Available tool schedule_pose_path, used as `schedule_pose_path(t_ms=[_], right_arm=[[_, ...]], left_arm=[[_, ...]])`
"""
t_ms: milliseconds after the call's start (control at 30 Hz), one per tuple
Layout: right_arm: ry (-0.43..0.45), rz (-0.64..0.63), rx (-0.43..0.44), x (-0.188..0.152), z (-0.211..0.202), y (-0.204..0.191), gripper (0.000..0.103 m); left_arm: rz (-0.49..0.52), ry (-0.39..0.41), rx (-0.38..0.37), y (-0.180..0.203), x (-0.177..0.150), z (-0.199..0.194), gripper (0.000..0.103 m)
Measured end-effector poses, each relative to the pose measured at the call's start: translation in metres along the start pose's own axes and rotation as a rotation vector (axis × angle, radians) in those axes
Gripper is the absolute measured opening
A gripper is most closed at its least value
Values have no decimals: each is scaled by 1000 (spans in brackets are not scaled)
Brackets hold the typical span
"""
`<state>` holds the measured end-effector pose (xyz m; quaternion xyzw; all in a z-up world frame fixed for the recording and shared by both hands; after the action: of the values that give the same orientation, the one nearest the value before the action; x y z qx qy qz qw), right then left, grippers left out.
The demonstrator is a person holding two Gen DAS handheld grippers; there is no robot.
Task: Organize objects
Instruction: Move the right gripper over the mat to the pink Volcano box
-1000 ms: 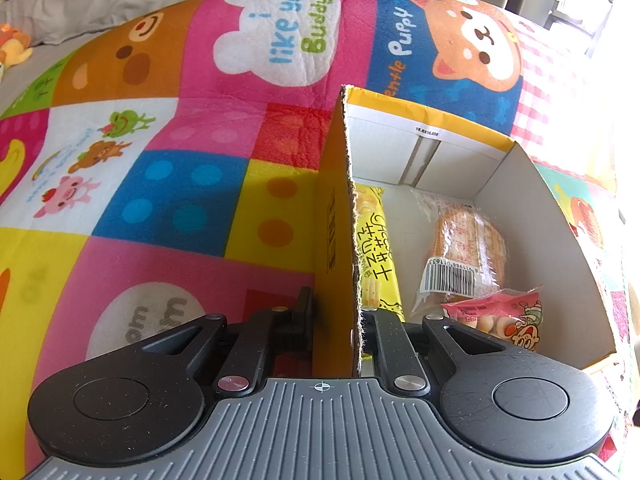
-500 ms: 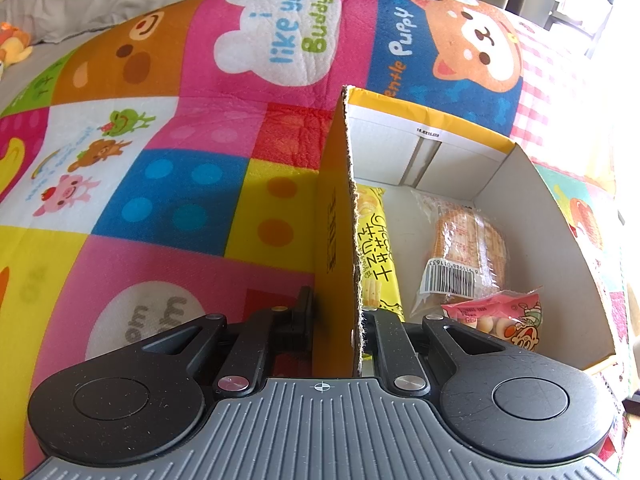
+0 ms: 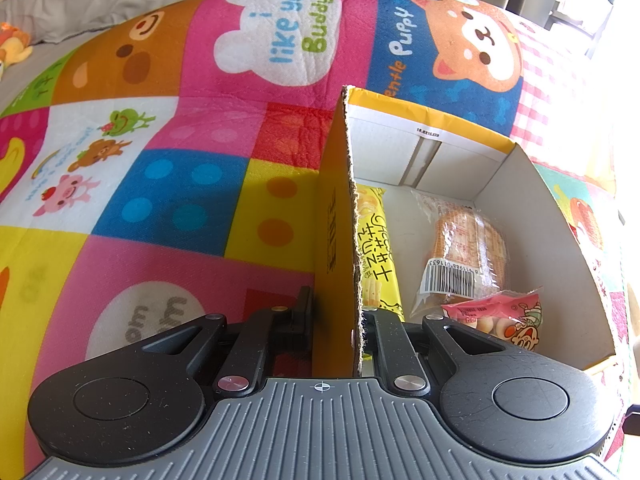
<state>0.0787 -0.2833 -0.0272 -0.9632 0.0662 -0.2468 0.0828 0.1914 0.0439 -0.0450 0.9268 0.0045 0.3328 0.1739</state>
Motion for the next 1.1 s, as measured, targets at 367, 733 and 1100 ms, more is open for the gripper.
schedule_pose_path(t_ms=[367, 733, 1100], right_arm=[[-18, -124, -68, -10, 9, -11, 58], [54, -286, -262, 10, 22, -15, 58], [148, -74, -183, 28, 0, -22, 66]], left_arm=[[-1, -1, 0, 0, 0, 0, 13], [-4, -1, 5, 1, -1, 1, 13], [0, 0, 6, 2, -1, 1, 13]])
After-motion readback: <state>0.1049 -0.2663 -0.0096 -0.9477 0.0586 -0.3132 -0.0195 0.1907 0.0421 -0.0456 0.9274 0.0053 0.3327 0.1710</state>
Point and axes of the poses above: each gripper's, at about its wrist camera, not at the fingertips, and z roughly the way its jaws point, y to its right, x to its top, the point moved 9 cm from there along z, roughly the way its jaws point, and after that the axes turned 10 degrees about -x, right-handed, at the moved point
